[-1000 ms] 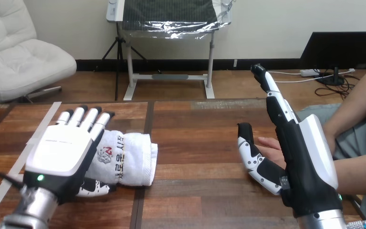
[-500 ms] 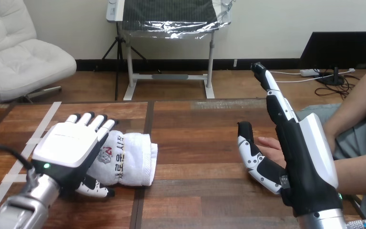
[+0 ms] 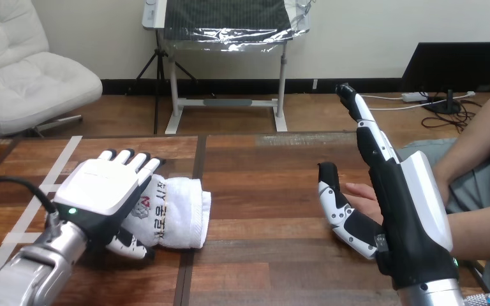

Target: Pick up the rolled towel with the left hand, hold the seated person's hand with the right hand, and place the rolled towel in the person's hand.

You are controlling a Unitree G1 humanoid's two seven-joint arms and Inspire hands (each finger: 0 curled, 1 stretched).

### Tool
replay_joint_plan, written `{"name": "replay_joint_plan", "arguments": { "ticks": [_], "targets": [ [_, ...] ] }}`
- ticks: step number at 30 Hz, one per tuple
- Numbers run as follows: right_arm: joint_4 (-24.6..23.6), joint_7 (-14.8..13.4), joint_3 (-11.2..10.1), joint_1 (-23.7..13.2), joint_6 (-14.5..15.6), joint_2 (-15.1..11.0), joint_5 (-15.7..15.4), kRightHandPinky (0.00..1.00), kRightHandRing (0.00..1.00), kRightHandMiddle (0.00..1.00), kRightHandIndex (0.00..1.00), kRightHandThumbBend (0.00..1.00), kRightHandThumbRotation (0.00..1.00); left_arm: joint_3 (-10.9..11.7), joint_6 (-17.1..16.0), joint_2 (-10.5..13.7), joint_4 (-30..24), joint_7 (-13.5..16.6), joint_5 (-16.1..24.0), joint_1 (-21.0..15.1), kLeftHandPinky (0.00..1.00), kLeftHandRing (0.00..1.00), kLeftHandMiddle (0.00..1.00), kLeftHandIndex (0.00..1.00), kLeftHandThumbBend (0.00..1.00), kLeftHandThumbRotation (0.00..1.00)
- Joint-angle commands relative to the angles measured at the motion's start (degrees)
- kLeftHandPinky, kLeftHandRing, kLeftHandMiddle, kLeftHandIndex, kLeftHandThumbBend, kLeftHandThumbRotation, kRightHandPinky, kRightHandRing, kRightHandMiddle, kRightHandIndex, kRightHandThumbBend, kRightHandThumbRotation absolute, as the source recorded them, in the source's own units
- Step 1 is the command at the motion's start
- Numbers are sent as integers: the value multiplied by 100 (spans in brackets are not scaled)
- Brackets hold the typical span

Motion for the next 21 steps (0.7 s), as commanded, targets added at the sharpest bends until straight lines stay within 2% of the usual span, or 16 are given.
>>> {"name": "replay_joint_plan", "arguments": {
  "ticks": [1, 2, 11, 17, 20, 21],
  "targets": [
    [-180, 9, -39, -296, 36, -20, -28, 100, 97, 97, 98, 0, 0, -153, -70, 4, 343, 320, 58, -671, 100, 100, 100, 100, 96, 36],
    [-179, 4, -38, -295, 33, -21, -36, 100, 97, 97, 98, 0, 0, -170, -70, -2, 378, 324, 46, -700, 100, 100, 100, 100, 96, 35],
    [-176, 23, -42, -310, 42, -46, -18, 100, 97, 97, 97, 0, 0, -463, -220, -155, 1238, 1115, 117, -1154, 100, 100, 100, 100, 96, 30],
    [-176, 36, -46, -326, 41, -65, -19, 100, 97, 97, 97, 0, 0, -806, -181, -278, 2105, 1792, 389, -1569, 100, 100, 100, 100, 93, 30],
    [-157, 27, -51, -341, 25, -64, -8, 100, 97, 97, 97, 0, 0, -1060, 127, -335, 2417, 1961, 700, -1761, 100, 100, 100, 100, 92, 32],
    [-163, 36, -50, -338, 33, -62, 2, 100, 97, 97, 97, 0, 0, -1131, 156, -384, 2632, 2135, 750, -1850, 100, 100, 100, 100, 91, 33]
  ]
}}
